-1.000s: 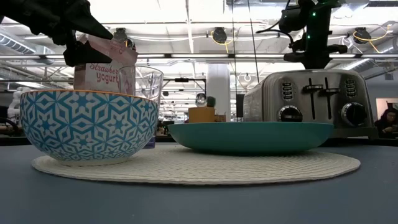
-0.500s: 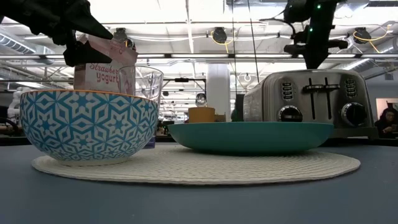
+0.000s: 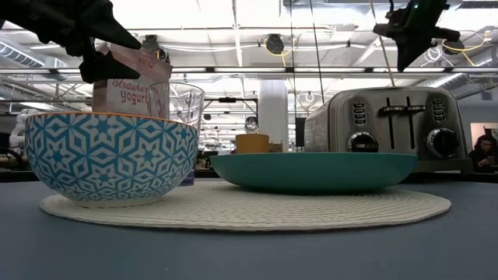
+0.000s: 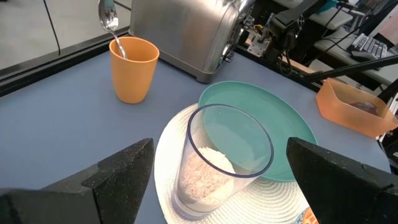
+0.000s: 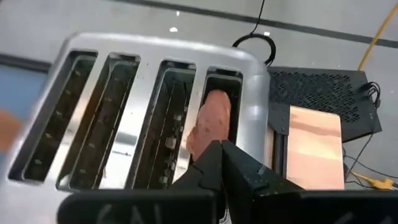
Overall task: Arrange a breakfast setting
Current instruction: Put the toasted bagel on the green plate
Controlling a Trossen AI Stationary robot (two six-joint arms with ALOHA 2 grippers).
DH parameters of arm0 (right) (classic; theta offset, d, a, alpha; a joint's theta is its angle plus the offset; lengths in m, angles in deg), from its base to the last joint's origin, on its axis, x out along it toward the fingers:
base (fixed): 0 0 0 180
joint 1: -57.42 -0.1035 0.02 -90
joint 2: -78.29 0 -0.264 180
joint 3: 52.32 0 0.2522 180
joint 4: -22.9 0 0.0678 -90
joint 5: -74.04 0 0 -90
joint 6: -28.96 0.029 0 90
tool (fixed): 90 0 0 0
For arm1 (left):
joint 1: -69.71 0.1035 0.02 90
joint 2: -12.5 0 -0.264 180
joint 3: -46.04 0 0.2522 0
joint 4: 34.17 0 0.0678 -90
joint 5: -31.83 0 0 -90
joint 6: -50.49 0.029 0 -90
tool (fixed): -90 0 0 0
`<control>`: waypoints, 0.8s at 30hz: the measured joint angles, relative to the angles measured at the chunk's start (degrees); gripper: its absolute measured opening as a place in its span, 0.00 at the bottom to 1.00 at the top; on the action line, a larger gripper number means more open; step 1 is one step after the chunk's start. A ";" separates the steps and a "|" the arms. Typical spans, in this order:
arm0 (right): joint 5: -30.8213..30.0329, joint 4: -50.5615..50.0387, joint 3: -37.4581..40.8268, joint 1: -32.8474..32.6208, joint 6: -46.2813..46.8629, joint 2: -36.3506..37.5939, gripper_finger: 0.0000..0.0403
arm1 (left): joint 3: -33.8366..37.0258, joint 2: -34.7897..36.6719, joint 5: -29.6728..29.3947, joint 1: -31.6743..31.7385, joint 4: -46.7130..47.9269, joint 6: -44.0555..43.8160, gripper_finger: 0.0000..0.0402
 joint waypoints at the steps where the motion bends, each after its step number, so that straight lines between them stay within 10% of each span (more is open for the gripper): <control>1: -0.30 0.53 -0.02 0.10 0.04 0.14 0.01 | 0.00 0.00 -0.01 0.00 -0.02 0.00 0.92; 24: -4.54 4.89 -0.03 2.44 1.00 -6.55 0.45 | 0.00 0.00 0.00 0.00 -0.02 0.02 0.92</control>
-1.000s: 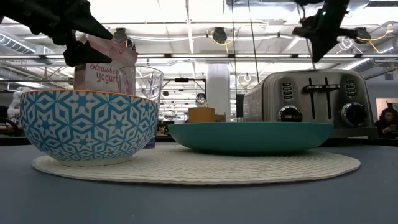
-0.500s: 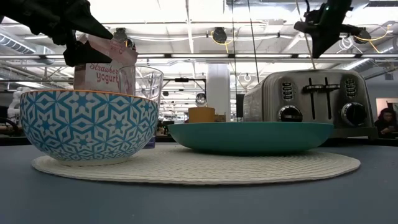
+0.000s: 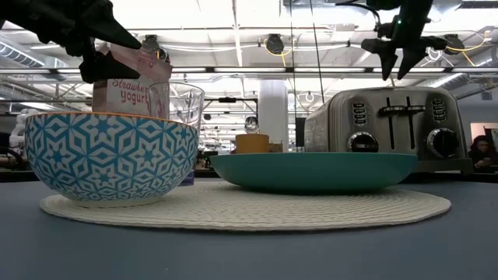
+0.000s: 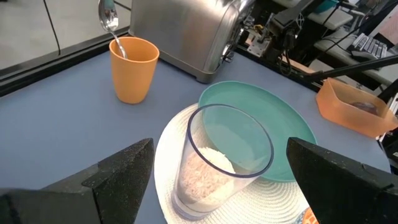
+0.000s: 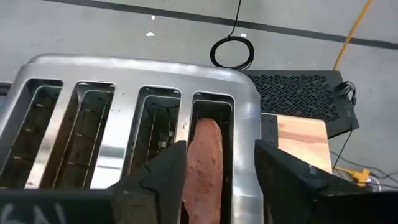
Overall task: Arrange a breakfast setting
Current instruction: Put the toasted bagel on the green plate
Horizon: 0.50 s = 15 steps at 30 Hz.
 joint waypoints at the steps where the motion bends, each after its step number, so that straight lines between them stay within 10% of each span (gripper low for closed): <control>1: -0.05 -0.05 -0.02 0.00 0.60 -0.22 0.46 | 0.00 0.00 -0.01 0.00 -0.02 0.00 0.92; 15: -4.33 -3.11 -0.02 -0.02 6.06 -3.97 0.44 | 0.00 -0.02 -0.01 0.00 -0.01 0.17 0.92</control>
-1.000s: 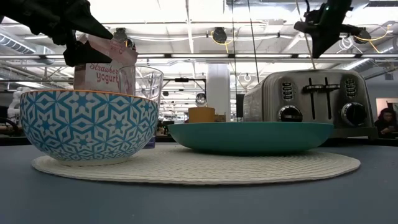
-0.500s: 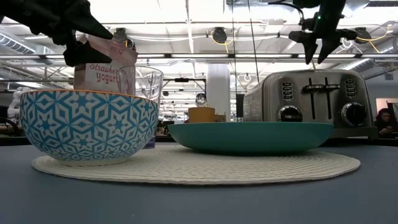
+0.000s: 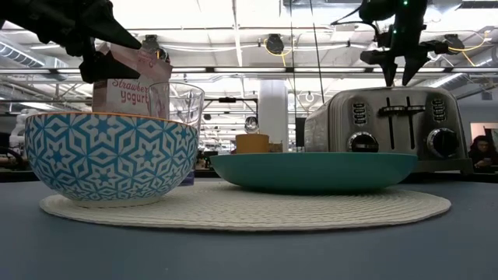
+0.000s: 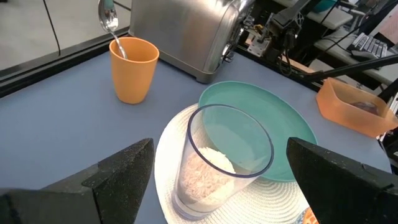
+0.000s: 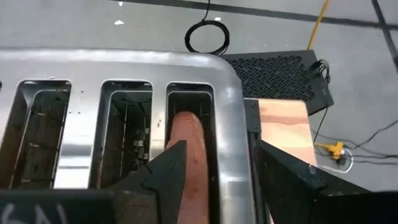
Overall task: Arrange a breakfast setting
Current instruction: Put the toasted bagel on the green plate
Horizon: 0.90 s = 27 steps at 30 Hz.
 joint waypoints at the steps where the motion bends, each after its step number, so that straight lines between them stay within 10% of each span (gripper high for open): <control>1: 0.79 -0.10 0.00 0.00 0.94 -0.26 0.44 | 0.00 0.00 0.00 0.00 0.00 0.00 0.92; 27: 6.11 -0.58 1.12 0.15 3.56 -2.20 0.44 | 0.00 0.02 -0.01 0.00 0.01 0.07 0.92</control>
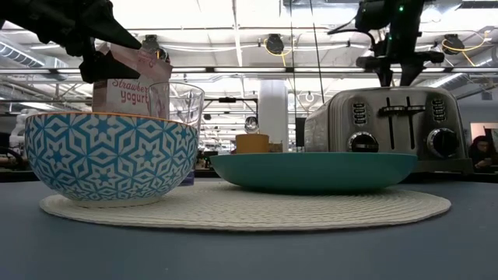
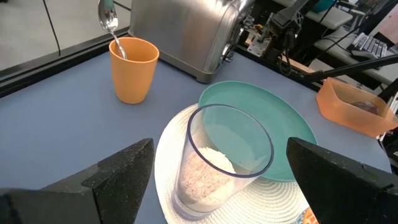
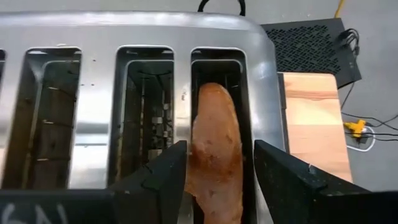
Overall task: Arrange a breakfast setting
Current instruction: Put the toasted bagel on the green plate
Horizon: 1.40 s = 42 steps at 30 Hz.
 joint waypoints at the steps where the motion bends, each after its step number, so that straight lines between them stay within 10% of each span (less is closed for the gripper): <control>1: -0.17 0.00 0.14 0.00 -0.04 0.00 0.44 | 0.00 -0.01 0.01 0.00 0.00 0.00 0.92; 42: -0.64 -3.02 0.36 0.02 0.08 -1.95 0.23 | 0.00 -0.01 0.02 0.00 0.02 0.19 0.92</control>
